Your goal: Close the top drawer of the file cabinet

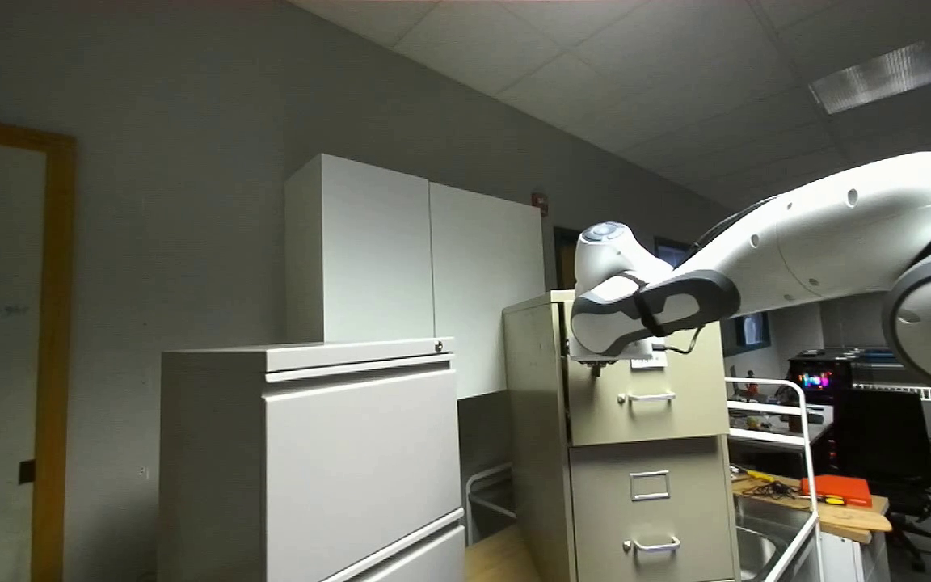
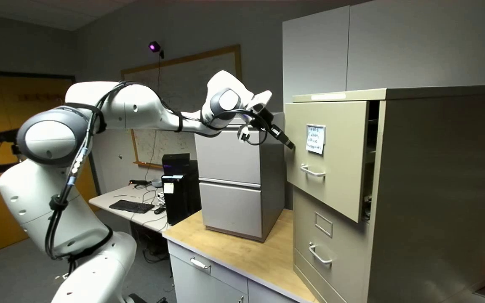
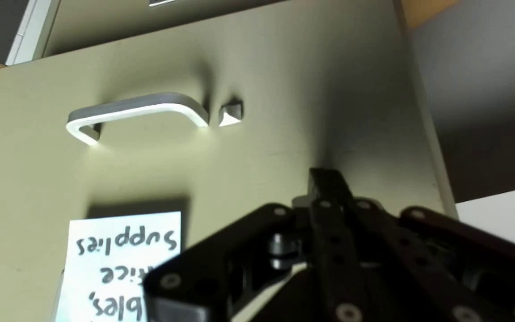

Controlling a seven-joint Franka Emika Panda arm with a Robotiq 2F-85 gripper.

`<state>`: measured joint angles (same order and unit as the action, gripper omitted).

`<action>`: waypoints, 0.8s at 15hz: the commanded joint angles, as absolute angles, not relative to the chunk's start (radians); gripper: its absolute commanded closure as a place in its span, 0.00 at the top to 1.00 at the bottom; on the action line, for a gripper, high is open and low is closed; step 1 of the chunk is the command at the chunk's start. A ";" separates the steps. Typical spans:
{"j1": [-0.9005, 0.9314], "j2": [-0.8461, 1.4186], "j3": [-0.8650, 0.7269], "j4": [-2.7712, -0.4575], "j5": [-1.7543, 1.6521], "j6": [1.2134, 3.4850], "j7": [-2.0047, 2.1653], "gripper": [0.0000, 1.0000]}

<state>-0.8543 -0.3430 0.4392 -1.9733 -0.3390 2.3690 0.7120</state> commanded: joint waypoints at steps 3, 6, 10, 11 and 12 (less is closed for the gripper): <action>-0.884 -0.087 0.508 -1.717 -0.380 2.287 0.745 0.00; -0.882 -0.030 0.526 -1.633 -0.404 2.210 0.752 0.00; -0.868 0.050 0.545 -1.532 -0.447 2.128 0.767 0.00; -0.864 0.072 0.549 -1.506 -0.459 2.110 0.771 0.00; -0.860 0.095 0.553 -1.479 -0.472 2.093 0.775 0.00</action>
<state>-0.8694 -0.1029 0.5156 -1.6390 -0.4108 2.0544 0.7314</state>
